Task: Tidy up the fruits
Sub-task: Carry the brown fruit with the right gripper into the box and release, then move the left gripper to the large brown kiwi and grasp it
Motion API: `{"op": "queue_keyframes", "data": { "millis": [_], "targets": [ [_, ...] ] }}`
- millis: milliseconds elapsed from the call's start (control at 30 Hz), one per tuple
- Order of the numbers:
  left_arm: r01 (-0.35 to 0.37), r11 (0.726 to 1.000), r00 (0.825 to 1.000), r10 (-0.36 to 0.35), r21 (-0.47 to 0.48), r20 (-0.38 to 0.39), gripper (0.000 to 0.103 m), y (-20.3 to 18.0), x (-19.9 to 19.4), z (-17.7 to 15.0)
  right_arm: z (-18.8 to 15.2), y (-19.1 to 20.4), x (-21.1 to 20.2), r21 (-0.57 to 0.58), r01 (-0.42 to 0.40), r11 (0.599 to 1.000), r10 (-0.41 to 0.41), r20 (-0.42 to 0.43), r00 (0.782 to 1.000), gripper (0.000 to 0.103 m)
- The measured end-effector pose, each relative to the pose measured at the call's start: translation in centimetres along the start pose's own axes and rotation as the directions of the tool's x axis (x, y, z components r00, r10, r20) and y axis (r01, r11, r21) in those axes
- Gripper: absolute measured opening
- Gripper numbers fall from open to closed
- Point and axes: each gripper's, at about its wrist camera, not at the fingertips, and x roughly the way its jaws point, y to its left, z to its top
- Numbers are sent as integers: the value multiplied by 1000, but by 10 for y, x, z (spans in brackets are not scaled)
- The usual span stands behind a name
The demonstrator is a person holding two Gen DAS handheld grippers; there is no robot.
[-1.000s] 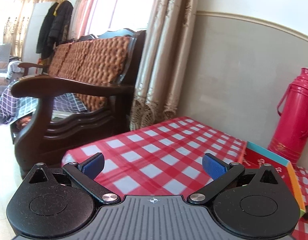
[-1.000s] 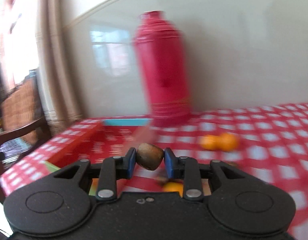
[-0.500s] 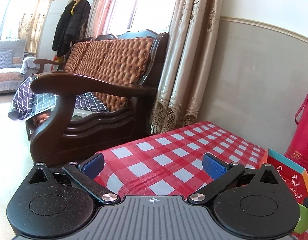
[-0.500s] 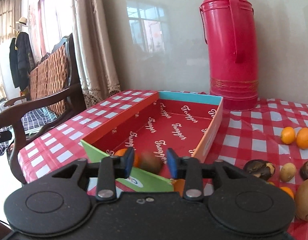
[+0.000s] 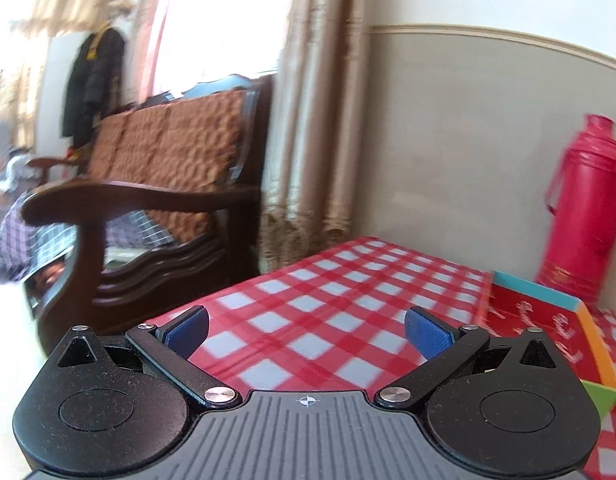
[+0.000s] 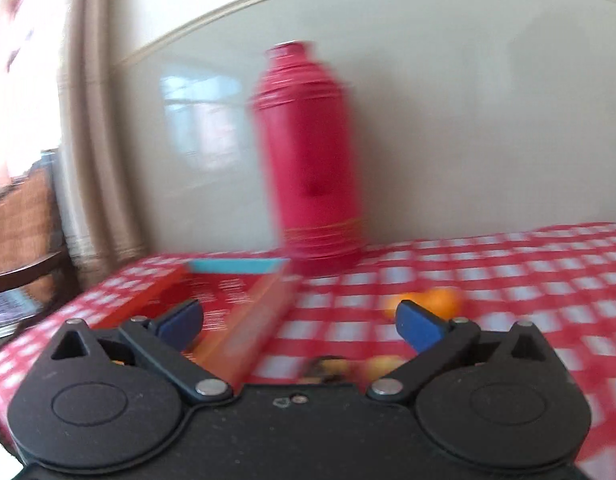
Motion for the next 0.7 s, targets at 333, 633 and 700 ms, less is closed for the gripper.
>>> {"op": "queue_keyframes", "data": {
  "millis": [333, 633, 700],
  "targets": [
    [257, 936, 962, -272, 239, 29, 103, -96, -37, -6, -10, -99, -23, 145, 425, 893, -423, -50, 905, 97],
    [587, 734, 807, -565, 342, -171, 103, -236, -75, -30, -25, -124, -57, 84, 724, 685, -728, 17, 686, 97],
    [624, 681, 777, -593, 383, -210, 103, -270, -83, -42, -28, -130, -67, 83, 757, 648, -761, 33, 648, 97]
  ]
}}
